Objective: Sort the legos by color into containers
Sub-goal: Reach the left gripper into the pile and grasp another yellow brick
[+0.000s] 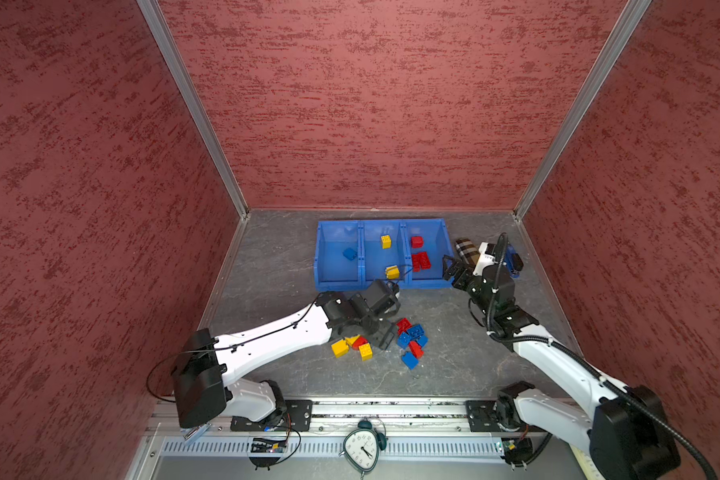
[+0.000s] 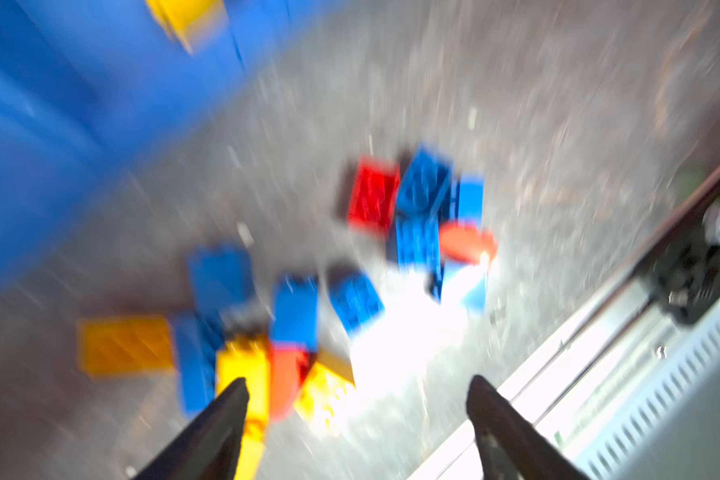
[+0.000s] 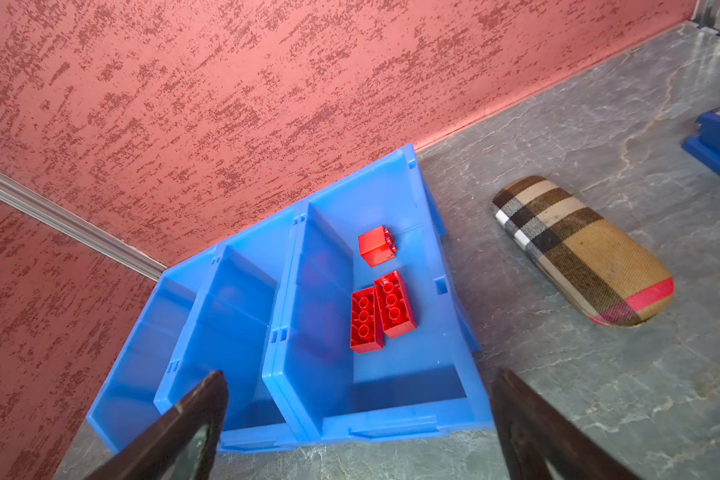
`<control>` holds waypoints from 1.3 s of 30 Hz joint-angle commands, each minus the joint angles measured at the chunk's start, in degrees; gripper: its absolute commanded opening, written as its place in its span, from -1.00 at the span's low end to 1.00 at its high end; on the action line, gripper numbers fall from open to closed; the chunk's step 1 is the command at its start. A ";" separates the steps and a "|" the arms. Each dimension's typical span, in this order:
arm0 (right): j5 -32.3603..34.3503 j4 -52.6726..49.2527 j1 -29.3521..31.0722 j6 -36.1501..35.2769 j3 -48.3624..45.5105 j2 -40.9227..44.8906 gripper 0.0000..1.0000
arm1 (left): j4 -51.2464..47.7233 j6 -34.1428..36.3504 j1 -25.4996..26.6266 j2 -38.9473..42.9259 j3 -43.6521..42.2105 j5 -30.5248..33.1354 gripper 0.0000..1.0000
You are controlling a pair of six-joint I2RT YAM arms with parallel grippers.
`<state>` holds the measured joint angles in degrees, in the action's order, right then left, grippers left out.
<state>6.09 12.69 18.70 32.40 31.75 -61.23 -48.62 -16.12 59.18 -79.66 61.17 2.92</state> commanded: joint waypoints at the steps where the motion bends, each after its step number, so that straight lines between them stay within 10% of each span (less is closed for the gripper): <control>1: 1.27 2.74 0.01 0.76 -0.84 0.41 0.98 | -7.46 -12.73 1.13 -1.45 -1.64 1.72 0.59; 7: 0.60 5.43 0.02 3.40 -3.37 0.75 0.98 | -7.90 -28.37 3.36 -8.02 -1.19 5.90 0.46; 24: -0.60 5.90 0.02 1.86 -5.38 4.19 0.98 | -0.56 -26.97 0.58 -21.84 0.36 3.98 0.21; 33: -2.90 5.39 0.03 0.62 -5.47 4.18 0.98 | -3.64 -29.43 3.48 -15.11 -1.09 9.13 -0.40; 39: -2.41 4.60 0.02 -0.25 -4.60 5.11 0.98 | -4.80 -25.14 3.93 -1.92 1.53 20.70 -0.46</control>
<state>4.21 16.49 18.70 33.04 27.16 -57.39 -52.95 -44.12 65.10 -86.76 60.36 15.81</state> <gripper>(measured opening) 0.989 0.338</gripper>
